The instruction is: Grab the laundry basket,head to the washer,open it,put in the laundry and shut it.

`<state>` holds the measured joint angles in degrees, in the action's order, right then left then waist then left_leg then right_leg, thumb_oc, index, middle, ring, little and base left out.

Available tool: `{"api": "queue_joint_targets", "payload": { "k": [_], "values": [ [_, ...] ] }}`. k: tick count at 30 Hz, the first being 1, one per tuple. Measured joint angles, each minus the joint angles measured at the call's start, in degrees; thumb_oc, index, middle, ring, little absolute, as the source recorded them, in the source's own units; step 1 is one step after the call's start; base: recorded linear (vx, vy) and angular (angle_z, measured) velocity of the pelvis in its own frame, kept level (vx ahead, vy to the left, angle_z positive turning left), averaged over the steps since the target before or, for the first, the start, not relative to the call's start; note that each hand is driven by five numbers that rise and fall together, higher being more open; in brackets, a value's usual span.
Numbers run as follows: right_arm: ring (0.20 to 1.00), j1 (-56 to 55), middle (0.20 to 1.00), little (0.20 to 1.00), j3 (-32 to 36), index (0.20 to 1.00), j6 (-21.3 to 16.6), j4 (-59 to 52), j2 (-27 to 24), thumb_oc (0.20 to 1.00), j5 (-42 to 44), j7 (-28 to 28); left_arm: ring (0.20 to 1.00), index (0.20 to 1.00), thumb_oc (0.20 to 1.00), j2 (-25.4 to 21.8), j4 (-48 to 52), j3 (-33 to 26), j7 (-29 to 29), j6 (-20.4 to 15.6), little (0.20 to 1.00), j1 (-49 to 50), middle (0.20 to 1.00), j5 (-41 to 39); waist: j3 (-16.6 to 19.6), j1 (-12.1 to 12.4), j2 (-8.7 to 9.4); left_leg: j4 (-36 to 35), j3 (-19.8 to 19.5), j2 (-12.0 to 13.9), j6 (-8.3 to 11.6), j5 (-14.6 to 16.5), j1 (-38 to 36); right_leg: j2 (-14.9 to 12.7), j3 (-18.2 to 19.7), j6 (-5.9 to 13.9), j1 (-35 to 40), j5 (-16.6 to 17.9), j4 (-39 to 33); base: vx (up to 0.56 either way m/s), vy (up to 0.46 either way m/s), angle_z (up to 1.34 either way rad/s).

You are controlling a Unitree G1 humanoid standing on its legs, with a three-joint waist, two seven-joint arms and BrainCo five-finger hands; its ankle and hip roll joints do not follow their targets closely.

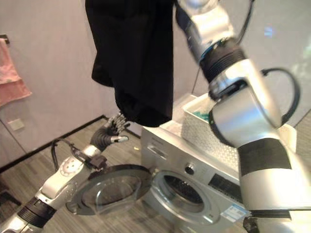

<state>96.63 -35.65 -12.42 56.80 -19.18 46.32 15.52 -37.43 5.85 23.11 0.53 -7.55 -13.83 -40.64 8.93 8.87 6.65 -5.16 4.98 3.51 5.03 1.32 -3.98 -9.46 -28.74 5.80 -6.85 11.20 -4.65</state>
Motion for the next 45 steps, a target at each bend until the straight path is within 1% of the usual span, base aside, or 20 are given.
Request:
{"api": "queue_joint_targets", "payload": {
  "k": [1,6,8,11,13,17,24,26,29,31,32,34,35,36,38,40,42,43,44,45],
  "values": [
    [0.200,-2.6,0.200,0.200,2.6,0.200,-0.4,-2.1,1.8,0.200,0.7,0.0,1.000,1.000,1.000,0.7,0.3,0.0,1.0,-0.1,1.000,-1.0,1.000,0.0,0.0,-0.2,-0.04,0.0,0.5,0.0,0.00,0.0,-0.1,0.0,0.5,-0.05,-0.3,0.0,0.2,-0.02,0.001,-0.20],
    [0.200,-10.2,0.200,0.200,2.4,0.200,0.2,-5.4,8.3,0.200,4.9,-1.0,1.000,1.000,1.000,3.3,0.4,0.1,4.3,-1.5,1.000,-7.4,1.000,-1.4,-0.4,-2.2,-0.57,0.0,1.8,0.0,-0.03,0.0,-0.1,0.5,1.9,-0.65,-1.3,0.5,0.3,-0.03,-0.005,-0.16],
    [0.200,-13.3,0.200,0.200,1.7,0.200,1.2,-9.2,9.2,0.200,6.0,-1.1,1.000,1.000,1.000,5.1,1.3,0.2,6.2,-2.1,1.000,-11.4,1.000,-2.1,-1.0,-3.2,-1.30,0.0,2.0,-0.1,0.00,-0.1,-0.2,0.6,2.1,-0.70,-1.6,0.5,0.3,-0.01,-0.008,-0.08],
    [0.200,-15.3,0.200,0.200,1.1,0.200,1.6,-12.0,10.3,0.200,7.1,-1.4,1.000,1.000,1.000,6.6,2.2,0.5,7.8,-2.5,1.000,-17.2,1.000,-2.1,-1.5,-3.5,-2.01,0.0,2.7,0.1,0.01,-0.1,-0.2,1.1,3.0,-0.83,-2.0,0.6,0.3,-0.01,-0.001,-0.15],
    [0.200,-15.3,0.200,0.200,0.8,0.200,1.6,-13.5,10.1,0.200,7.3,-0.8,1.000,1.000,1.000,6.8,2.1,0.6,9.7,-2.7,1.000,-19.9,1.000,-2.1,-1.7,-3.6,-2.29,0.0,3.5,0.2,0.02,-0.1,-0.4,1.6,3.4,-1.00,-2.1,0.7,0.2,-0.01,-0.005,-0.15],
    [0.200,-15.3,0.200,0.200,0.8,0.200,1.4,-17.4,8.6,0.200,8.6,-0.6,1.000,1.000,1.000,8.9,2.0,0.8,11.7,-5.0,1.000,-21.3,1.000,-2.2,-1.9,-3.6,-2.61,0.0,3.7,0.4,0.06,0.0,-0.7,1.7,3.9,-1.34,-2.1,0.7,0.1,0.00,-0.008,-0.07],
    [0.200,-15.3,0.200,0.200,0.7,0.200,0.9,-17.8,8.4,0.200,11.5,-0.6,1.000,1.000,1.000,8.9,2.0,2.5,12.3,-6.8,1.000,-21.4,1.000,-4.3,-1.8,-3.6,-2.43,0.0,3.8,0.5,0.22,0.1,-0.6,1.5,4.3,-1.77,-2.3,0.8,0.4,0.00,-0.001,-0.01],
    [0.200,-15.3,0.200,0.200,0.5,0.200,0.8,-17.8,8.9,0.200,11.6,-0.5,1.000,1.000,1.000,8.1,1.9,2.9,12.3,-6.9,1.000,-21.4,1.000,-4.4,-1.3,-3.6,-1.84,0.0,3.9,0.5,0.29,-0.1,0.1,1.6,4.5,-1.95,-3.2,1.0,0.6,0.02,-0.002,-0.04],
    [0.200,-15.3,0.200,0.200,0.2,0.200,0.0,-17.8,8.9,0.200,13.7,-0.5,1.000,1.000,1.000,7.8,1.3,3.1,12.2,-6.8,1.000,-21.4,1.000,-4.3,-1.2,-3.6,-1.78,0.0,4.0,0.4,0.44,-0.2,0.1,1.7,4.6,-2.06,-3.2,1.0,0.6,0.01,0.000,-0.01],
    [0.200,-15.3,0.200,0.200,0.0,0.200,-0.3,-19.2,9.7,0.200,14.4,-0.7,1.000,1.000,1.000,7.9,-1.4,5.9,11.5,-5.5,1.000,-21.9,1.000,-4.0,-1.2,-3.7,-1.86,0.0,4.0,0.3,0.46,-0.2,0.0,1.6,4.6,-2.18,-3.2,1.1,0.6,0.00,0.000,0.00],
    [0.200,-16.3,0.200,0.200,-0.1,0.200,-0.5,-21.9,11.9,0.200,16.6,-1.6,1.000,1.000,1.000,8.3,-3.3,7.5,10.6,-4.9,1.000,-21.7,1.000,-3.9,-1.2,-4.1,-1.85,0.0,4.1,0.3,0.47,-0.2,0.0,1.7,4.6,-2.24,-3.2,1.0,0.7,0.00,0.000,0.00],
    [0.200,-18.8,0.200,0.200,-0.2,0.200,-0.9,-27.6,10.7,0.200,18.8,-2.3,1.000,1.000,1.000,8.4,-3.6,9.7,8.8,-5.0,1.000,-21.5,1.000,-2.9,-0.8,-4.5,-1.34,0.0,4.1,0.3,0.48,-0.2,0.1,1.6,4.6,-2.31,-3.2,1.0,0.8,0.00,0.000,0.00],
    [0.200,-21.4,0.200,0.200,-0.4,0.200,-1.4,-33.9,8.7,0.200,18.9,-2.8,1.000,1.000,1.000,8.6,-3.5,10.7,7.7,-5.9,1.000,-21.5,1.000,-1.4,-0.4,-4.8,-1.04,0.0,4.2,0.3,0.48,-0.2,0.0,1.5,4.6,-2.33,-3.2,0.9,0.9,0.00,0.000,0.00],
    [0.200,-22.3,0.200,0.200,-0.6,0.200,-1.6,-36.4,7.6,0.200,18.9,-3.2,1.000,1.000,1.000,8.5,-3.9,11.9,7.7,-6.3,1.000,-21.8,1.000,-0.8,-0.2,-5.3,-1.03,0.0,4.4,0.2,0.49,-0.2,0.0,1.6,4.6,-2.32,-3.2,0.9,0.9,0.00,0.000,0.00],
    [0.200,-22.3,0.200,0.200,-0.7,0.200,-3.1,-36.0,5.8,0.200,20.3,-3.3,1.000,1.000,1.000,9.4,-6.5,14.2,7.6,-6.1,1.000,-24.5,1.000,1.7,0.5,-5.7,-1.58,0.0,4.4,0.4,0.49,-0.2,0.0,1.4,4.6,-2.33,-3.2,0.9,1.1,0.00,0.000,0.00],
    [0.200,-22.4,0.200,0.200,-0.5,0.200,-3.4,-35.7,5.5,0.200,20.4,-3.1,1.000,1.000,1.000,11.0,-7.4,14.1,7.8,-6.1,1.000,-24.5,1.000,2.4,1.1,-6.1,-2.45,0.0,3.9,0.7,0.52,-0.2,0.1,1.6,4.5,-2.44,-3.2,0.8,1.1,0.01,-0.010,0.03],
    [0.200,-23.0,0.200,0.200,0.4,0.200,-3.8,-35.7,5.2,0.200,20.4,-3.0,1.000,1.000,1.000,13.4,-8.6,13.9,8.0,-6.1,1.000,-24.5,1.000,2.3,1.1,-6.4,-2.49,-0.1,3.6,0.9,0.72,-0.3,0.2,1.7,4.2,-2.52,-3.2,0.8,1.3,0.00,-0.024,0.08],
    [0.200,-23.5,0.200,0.200,0.8,0.200,-3.9,-35.8,4.6,0.200,20.4,-3.0,0.385,0.385,0.385,15.6,-9.2,13.9,8.0,-6.1,0.385,-24.5,0.385,0.9,1.2,-6.5,-2.42,-0.3,3.4,1.0,0.98,-0.2,0.3,1.6,4.0,-2.50,-3.2,0.7,1.4,-0.02,-0.032,0.08],
    [0.200,-24.0,0.200,0.200,1.6,0.200,-3.9,-35.8,4.2,0.200,20.5,-3.0,0.200,0.200,0.200,16.9,-9.3,13.9,8.0,-6.1,0.200,-24.3,0.200,-0.3,1.3,-6.5,-2.19,-0.3,3.3,1.0,0.78,-0.1,0.4,1.6,3.7,-2.50,-3.2,0.7,1.4,-0.03,-0.035,0.15],
    [0.200,-24.7,0.200,0.200,2.8,0.200,-4.2,-35.8,4.1,0.200,20.5,-2.9,0.200,0.200,0.200,17.8,-9.4,13.8,8.1,-6.1,0.200,-24.3,0.200,-1.9,1.6,-6.5,-1.86,-0.3,3.0,1.2,0.81,-0.1,0.8,1.5,3.3,-2.60,-3.3,0.6,1.4,-0.02,-0.030,0.22]
  ]
}}
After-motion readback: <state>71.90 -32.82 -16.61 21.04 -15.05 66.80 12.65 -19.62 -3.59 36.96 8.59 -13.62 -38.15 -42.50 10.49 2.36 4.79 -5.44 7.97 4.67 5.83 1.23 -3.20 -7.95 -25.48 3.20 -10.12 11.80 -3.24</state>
